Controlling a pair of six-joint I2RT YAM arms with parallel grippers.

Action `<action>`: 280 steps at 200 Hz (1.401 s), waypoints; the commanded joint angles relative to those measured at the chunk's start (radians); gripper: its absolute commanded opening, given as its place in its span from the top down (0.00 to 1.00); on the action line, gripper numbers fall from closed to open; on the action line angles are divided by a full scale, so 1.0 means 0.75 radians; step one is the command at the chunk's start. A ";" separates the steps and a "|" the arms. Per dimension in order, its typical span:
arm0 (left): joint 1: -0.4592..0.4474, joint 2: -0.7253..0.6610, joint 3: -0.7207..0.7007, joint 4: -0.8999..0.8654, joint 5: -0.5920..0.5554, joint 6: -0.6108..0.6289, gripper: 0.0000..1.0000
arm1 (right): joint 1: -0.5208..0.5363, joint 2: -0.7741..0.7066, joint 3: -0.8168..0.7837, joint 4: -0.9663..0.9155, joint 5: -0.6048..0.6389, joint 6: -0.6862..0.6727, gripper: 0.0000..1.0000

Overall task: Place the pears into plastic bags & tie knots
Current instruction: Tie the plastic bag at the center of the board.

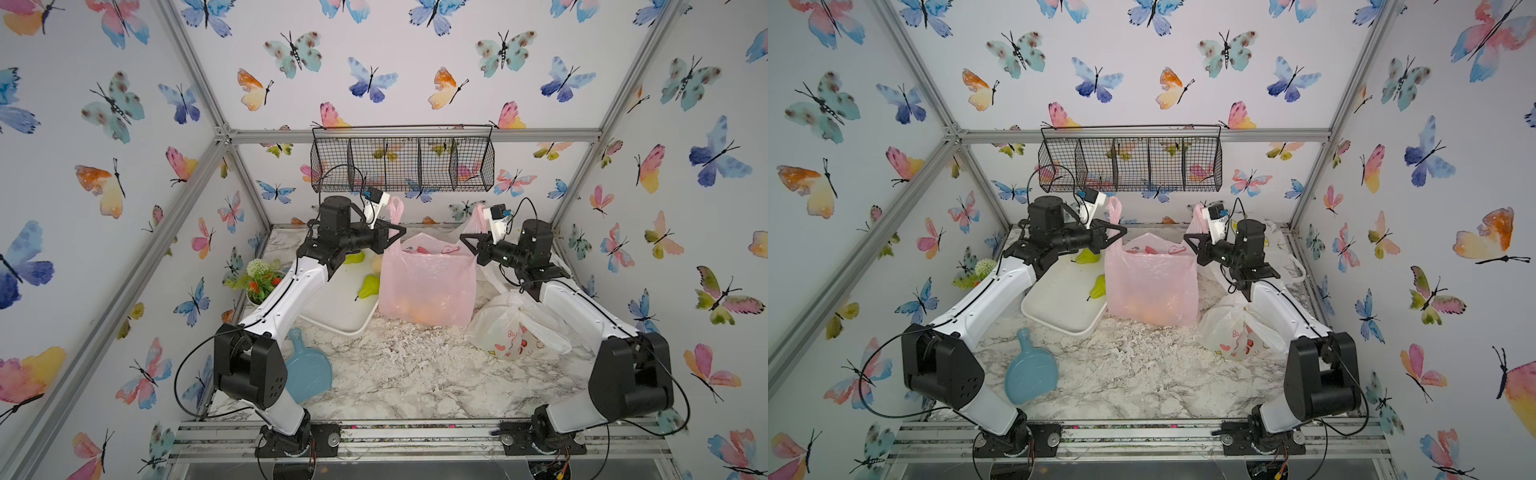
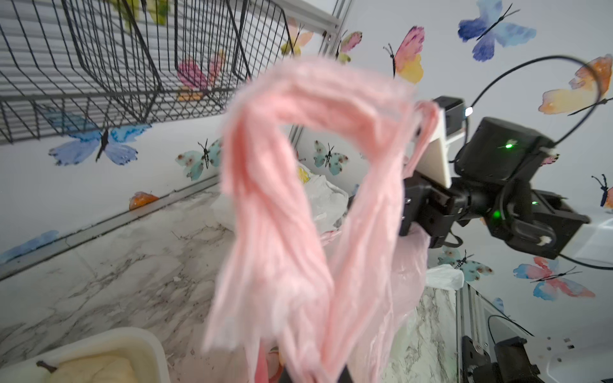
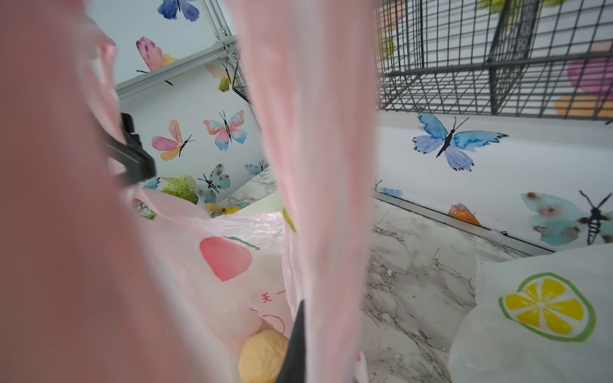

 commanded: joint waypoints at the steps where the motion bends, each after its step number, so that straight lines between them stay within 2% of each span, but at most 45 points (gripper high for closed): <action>1: -0.009 0.025 0.108 -0.332 0.106 0.095 1.00 | 0.102 -0.165 -0.018 -0.174 0.156 -0.075 0.97; 18: -0.026 0.055 0.184 -0.441 0.184 0.176 1.00 | 0.186 -0.249 -0.018 -0.339 0.270 -0.156 0.97; 41: -0.067 0.120 0.258 -0.582 0.180 0.294 1.00 | 0.299 -0.274 -0.003 -0.542 0.412 -0.274 0.97; 79: -0.107 0.219 0.337 -0.769 0.216 0.483 1.00 | 0.489 -0.141 0.129 -0.788 0.669 -0.466 0.97; 108: -0.108 0.219 0.317 -0.796 0.261 0.594 0.99 | 0.546 -0.058 0.230 -0.888 0.720 -0.551 0.97; 132: -0.127 0.259 0.362 -0.891 0.289 0.678 0.88 | 0.589 0.005 0.306 -0.946 0.735 -0.581 0.97; 174: -0.138 0.218 0.311 -0.920 0.346 0.812 0.57 | 0.590 0.070 0.359 -0.963 0.700 -0.584 0.97; 194: -0.133 0.193 0.288 -0.879 0.347 0.812 0.46 | 0.591 0.085 0.375 -0.981 0.672 -0.583 0.95; 222: -0.111 0.172 0.260 -0.769 0.348 0.744 0.39 | 0.591 0.080 0.375 -0.995 0.622 -0.586 0.93; 257: -0.105 0.152 0.198 -0.526 0.378 0.545 0.44 | 0.592 0.068 0.356 -0.993 0.566 -0.585 0.93; 280: -0.111 0.151 0.186 -0.488 0.417 0.522 0.48 | 0.591 0.080 0.364 -0.996 0.561 -0.583 0.93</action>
